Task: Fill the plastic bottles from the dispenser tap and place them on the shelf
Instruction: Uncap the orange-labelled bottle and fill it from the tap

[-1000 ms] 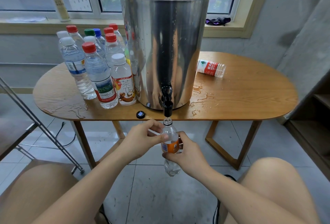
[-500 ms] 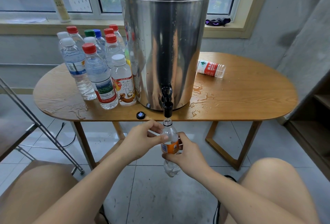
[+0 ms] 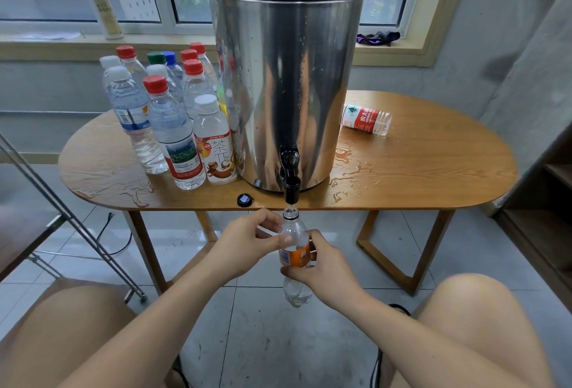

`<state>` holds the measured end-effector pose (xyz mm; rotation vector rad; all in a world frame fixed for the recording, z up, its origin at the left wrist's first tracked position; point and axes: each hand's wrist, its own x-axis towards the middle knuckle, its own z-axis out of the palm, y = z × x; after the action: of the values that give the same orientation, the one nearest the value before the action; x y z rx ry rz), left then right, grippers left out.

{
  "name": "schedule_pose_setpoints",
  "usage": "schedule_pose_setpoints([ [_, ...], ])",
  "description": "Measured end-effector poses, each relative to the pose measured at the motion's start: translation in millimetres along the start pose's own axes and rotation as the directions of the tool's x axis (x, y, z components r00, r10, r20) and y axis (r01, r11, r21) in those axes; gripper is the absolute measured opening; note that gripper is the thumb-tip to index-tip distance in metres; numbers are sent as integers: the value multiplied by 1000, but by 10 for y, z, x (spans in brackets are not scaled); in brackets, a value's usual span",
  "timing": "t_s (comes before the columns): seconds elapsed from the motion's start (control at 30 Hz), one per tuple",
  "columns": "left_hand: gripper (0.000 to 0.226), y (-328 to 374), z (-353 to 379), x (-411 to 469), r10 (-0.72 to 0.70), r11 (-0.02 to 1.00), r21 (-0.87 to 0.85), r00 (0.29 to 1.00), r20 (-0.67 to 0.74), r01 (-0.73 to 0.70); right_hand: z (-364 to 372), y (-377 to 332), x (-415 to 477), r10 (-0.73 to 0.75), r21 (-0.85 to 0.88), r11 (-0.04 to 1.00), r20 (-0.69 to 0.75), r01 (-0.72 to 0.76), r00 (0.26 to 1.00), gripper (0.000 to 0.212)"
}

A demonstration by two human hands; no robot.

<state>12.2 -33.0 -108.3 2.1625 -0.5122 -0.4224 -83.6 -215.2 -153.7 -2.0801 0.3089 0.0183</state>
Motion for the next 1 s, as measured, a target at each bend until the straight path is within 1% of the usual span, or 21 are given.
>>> schedule_pose_setpoints([
  [0.17,32,-35,4,15,1,1000,-4,1000,-2,-1,10,20,10,1,5,1000,2,-1,1000,61],
  [0.8,34,-41,8,20,6,1000,-2,1000,-5,-6,15,24,19,-1,-12,1000,-4,1,1000,63],
  [1.0,35,-35,10,19,4,1000,-1,1000,-6,-4,12,22,18,2,-2,1000,-7,-2,1000,61],
])
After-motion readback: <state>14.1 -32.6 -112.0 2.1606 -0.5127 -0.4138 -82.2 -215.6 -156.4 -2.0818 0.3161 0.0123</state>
